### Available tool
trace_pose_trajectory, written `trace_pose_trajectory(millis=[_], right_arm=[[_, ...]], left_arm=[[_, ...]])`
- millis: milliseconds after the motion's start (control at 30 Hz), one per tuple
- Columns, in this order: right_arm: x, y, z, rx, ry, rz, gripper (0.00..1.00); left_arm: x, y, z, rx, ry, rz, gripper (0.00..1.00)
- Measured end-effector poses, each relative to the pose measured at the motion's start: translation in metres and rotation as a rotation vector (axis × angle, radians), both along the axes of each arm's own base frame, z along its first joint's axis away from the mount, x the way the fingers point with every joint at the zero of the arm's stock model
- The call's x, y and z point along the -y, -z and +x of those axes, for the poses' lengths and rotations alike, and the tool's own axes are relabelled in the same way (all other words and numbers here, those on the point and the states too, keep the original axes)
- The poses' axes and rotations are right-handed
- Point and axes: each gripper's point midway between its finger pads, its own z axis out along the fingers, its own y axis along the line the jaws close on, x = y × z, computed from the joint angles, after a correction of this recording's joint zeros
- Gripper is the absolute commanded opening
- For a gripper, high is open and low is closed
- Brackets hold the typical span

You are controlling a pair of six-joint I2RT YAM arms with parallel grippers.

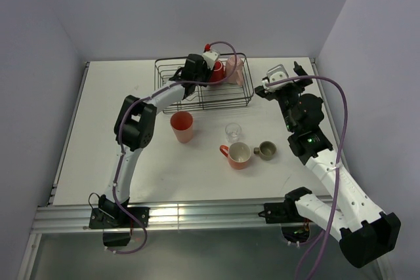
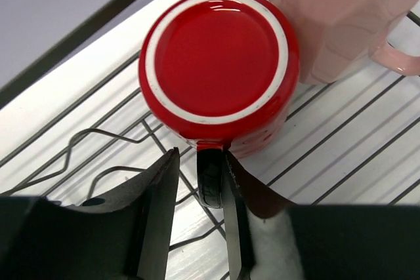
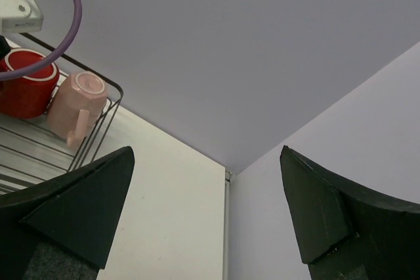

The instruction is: Load the cups into the dish rack

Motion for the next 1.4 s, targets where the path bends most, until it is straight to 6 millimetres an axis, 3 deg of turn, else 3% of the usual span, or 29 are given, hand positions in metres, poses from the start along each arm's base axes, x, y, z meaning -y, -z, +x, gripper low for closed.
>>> trace_pose_trajectory(millis=[433, 533, 767, 933, 1100, 1267, 1400], right_arm=[[-0.001, -0.001, 0.0, 0.0, -0.005, 0.003, 1.0], [-0.001, -0.001, 0.0, -0.001, -0.005, 0.002, 1.0], [-0.001, -0.004, 0.0, -0.004, -0.008, 0.001, 1.0], [-0.002, -0.002, -0.001, -0.022, -0.013, -0.003, 1.0], [-0.007, 0.004, 0.001, -0.085, -0.039, -0.013, 1.0], [-0.021, 0.012, 0.003, -0.226, -0.102, -0.019, 1.0], [-0.037, 0.035, -0.003, -0.4, -0.191, -0.034, 1.0]], left_arm=[[-0.008, -0.012, 0.006, 0.04, -0.026, 0.02, 0.39], [-0.01, -0.013, 0.007, 0.047, -0.03, 0.031, 0.54], [-0.019, -0.032, 0.009, 0.075, -0.043, 0.018, 0.68], [-0.024, -0.073, 0.004, 0.122, -0.041, -0.015, 0.73], [-0.028, -0.126, -0.01, 0.16, -0.009, -0.068, 0.75], [-0.042, -0.169, -0.047, 0.15, 0.053, -0.119, 0.8], [-0.061, -0.193, -0.083, 0.114, 0.106, -0.165, 0.9]])
